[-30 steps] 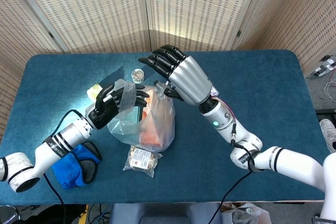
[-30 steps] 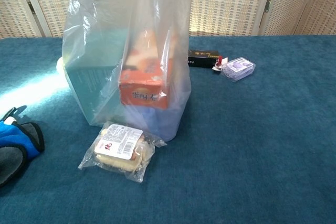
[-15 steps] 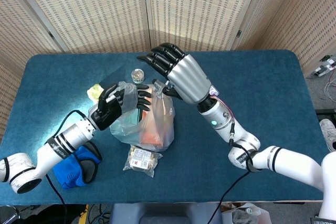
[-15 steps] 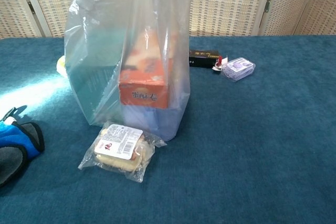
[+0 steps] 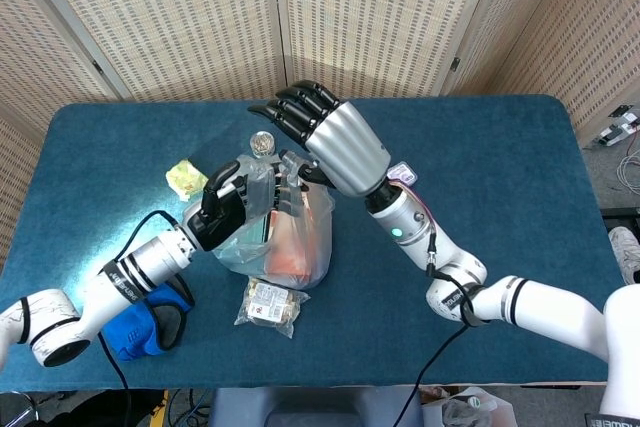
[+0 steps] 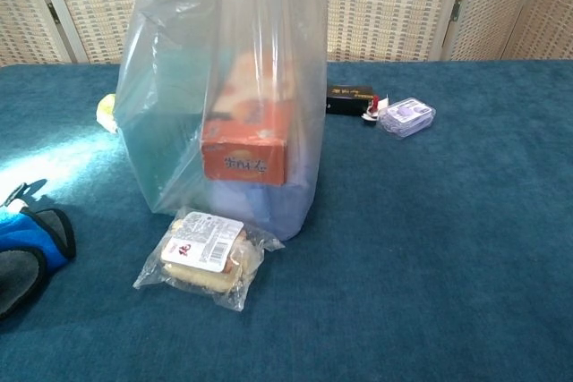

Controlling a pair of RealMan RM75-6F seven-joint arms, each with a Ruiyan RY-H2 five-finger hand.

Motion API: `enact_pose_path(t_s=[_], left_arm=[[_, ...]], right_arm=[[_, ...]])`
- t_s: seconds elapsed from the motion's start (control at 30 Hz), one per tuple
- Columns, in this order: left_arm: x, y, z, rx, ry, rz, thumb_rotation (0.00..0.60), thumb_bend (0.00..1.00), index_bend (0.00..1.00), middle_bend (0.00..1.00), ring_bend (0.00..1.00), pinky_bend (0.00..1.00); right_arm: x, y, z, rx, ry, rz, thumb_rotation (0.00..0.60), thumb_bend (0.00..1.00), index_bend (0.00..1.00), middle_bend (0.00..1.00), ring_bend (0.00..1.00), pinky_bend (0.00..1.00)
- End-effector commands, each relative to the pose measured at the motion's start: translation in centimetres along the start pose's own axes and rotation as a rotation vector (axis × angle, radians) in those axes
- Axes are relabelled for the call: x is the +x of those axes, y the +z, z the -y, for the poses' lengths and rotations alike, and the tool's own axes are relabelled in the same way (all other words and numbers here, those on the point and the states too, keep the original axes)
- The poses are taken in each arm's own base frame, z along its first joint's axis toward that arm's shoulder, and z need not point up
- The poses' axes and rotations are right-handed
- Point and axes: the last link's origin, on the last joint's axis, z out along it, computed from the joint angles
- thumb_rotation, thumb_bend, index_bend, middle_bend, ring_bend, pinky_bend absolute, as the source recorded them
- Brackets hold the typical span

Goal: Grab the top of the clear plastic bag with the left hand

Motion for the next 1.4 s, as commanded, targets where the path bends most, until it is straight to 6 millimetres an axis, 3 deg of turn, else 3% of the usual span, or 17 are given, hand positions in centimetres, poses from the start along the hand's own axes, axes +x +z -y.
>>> enact_pose_path(t_s=[0.03,1.4], left_arm=[[-0.3,0.2,-0.1,-0.006,-0.002,0.004,0.000,0.28,0.14,0.26,0.27,0.26],[-0.7,0.1,0.3,-0.017,0.029,0.011,0.000,0.28,0.12,0.26,0.23,0.22]], right_arm=[[0.0,0.3,0.2,0.003,-0.001,-0.001,0.600,0.41,0.22,0.32,0.24,0.26],[-1.9,2.4,2.0,0.015,0.003,0.025,0.600,0.41,0.22,0.32,0.24,0.26]])
